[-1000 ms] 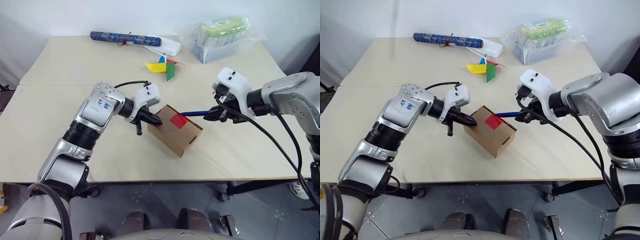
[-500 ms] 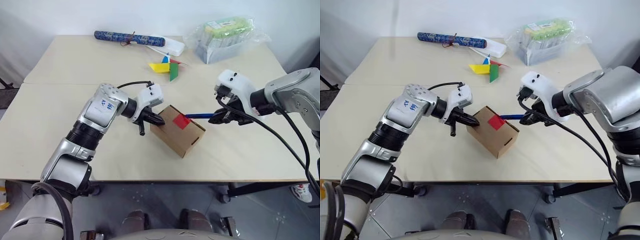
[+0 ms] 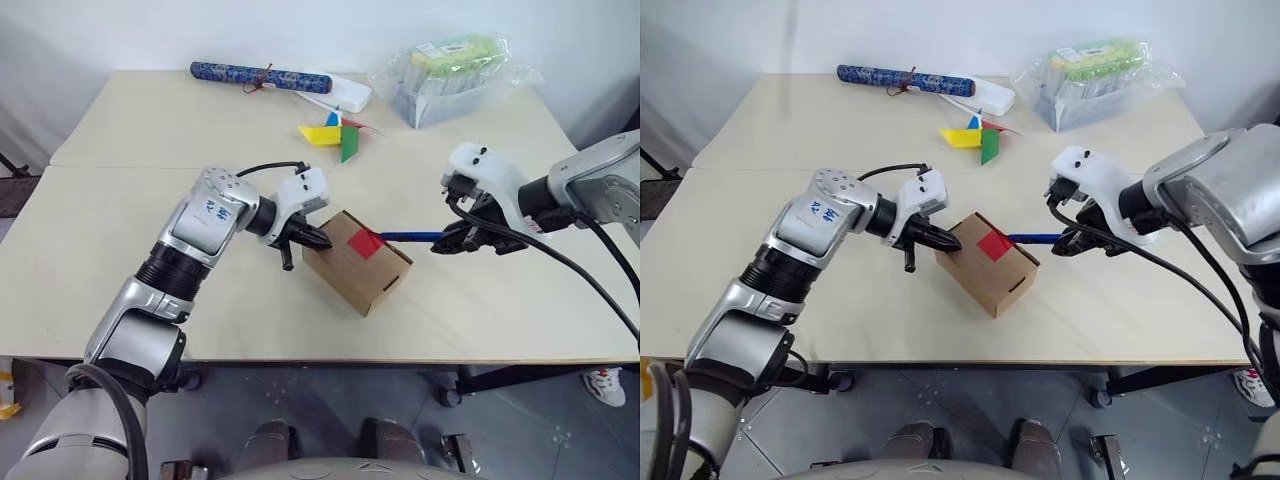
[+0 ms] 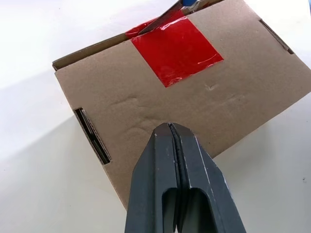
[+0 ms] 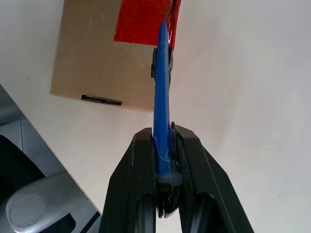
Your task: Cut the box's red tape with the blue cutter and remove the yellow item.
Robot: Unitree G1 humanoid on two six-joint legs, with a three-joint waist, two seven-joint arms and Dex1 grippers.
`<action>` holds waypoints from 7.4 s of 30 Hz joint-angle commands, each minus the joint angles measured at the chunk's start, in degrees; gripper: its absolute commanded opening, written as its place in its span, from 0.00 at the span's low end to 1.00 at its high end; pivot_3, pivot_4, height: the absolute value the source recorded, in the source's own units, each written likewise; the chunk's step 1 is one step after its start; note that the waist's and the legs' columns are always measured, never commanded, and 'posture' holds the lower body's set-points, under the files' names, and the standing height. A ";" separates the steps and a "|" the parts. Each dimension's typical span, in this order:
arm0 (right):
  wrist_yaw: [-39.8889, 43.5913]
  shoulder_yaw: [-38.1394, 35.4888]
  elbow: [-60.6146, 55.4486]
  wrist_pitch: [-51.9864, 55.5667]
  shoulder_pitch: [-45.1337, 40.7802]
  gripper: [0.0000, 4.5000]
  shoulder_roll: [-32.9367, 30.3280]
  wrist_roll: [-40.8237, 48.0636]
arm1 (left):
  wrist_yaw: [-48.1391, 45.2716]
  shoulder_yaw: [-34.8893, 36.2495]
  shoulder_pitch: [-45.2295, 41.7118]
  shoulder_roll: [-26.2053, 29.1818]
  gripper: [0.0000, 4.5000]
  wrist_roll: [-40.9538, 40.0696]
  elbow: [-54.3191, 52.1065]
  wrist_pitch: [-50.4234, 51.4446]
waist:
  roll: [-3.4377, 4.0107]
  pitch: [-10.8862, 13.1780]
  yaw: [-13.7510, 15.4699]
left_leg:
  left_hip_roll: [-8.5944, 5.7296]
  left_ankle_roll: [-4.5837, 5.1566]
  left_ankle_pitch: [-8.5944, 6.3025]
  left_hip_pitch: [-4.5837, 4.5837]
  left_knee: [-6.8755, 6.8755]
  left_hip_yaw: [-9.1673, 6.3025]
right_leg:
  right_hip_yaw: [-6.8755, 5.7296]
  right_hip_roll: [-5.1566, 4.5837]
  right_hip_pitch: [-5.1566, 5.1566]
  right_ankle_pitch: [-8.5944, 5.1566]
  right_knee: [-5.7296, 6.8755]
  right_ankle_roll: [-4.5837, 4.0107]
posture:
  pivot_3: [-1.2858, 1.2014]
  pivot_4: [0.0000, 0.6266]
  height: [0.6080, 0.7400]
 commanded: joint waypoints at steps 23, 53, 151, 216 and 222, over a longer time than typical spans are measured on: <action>5.62 2.12 -5.25 0.31 1.63 0.04 -7.16 2.57 | 3.54 -2.44 1.38 -0.64 0.00 3.31 3.38 1.23 | 0.01 -0.02 -0.02 | -0.01 0.06 0.01 0.00 0.00 0.02 | 0.00 -0.02 0.13 0.00 -0.31 0.00 | 0.52 0.24 1.00; -7.29 -46.61 -6.35 -19.80 38.47 0.04 -4.40 -1.15 | 2.71 -3.72 0.08 -0.83 0.00 3.98 6.36 -2.11 | -0.69 -0.46 0.24 | 0.10 0.12 0.05 0.10 -0.01 0.00 | -0.07 -0.09 0.35 0.01 -0.46 0.00 | 0.52 0.24 1.00; 0.06 -8.94 0.46 -34.33 29.03 0.00 22.17 -20.69 | 11.18 -0.56 1.35 0.91 0.00 -4.46 3.85 12.70 | 0.07 0.20 -1.34 | -0.25 0.16 0.25 -0.69 -0.03 -0.10 | -0.08 0.04 -0.15 0.11 -0.38 0.26 | 0.52 0.24 1.00; -66.06 -30.21 2.49 2.41 26.20 0.99 27.55 33.96 | -7.88 -1.42 -0.99 0.15 0.00 -1.32 5.67 -4.84 | 0.02 0.09 -1.36 | -0.22 0.14 0.28 -0.71 -0.01 -0.01 | 0.05 0.02 -0.42 0.11 -0.01 0.24 | 0.52 0.24 1.00; -68.65 -31.03 4.13 2.41 27.81 0.99 28.06 34.29 | -8.36 -1.75 -0.28 0.48 0.00 -1.17 4.50 -4.69 | -0.04 -0.07 -1.27 | -0.22 0.14 0.28 -0.69 -0.01 -0.02 | 0.06 0.02 -0.40 0.11 -0.01 0.24 | 0.52 0.24 1.00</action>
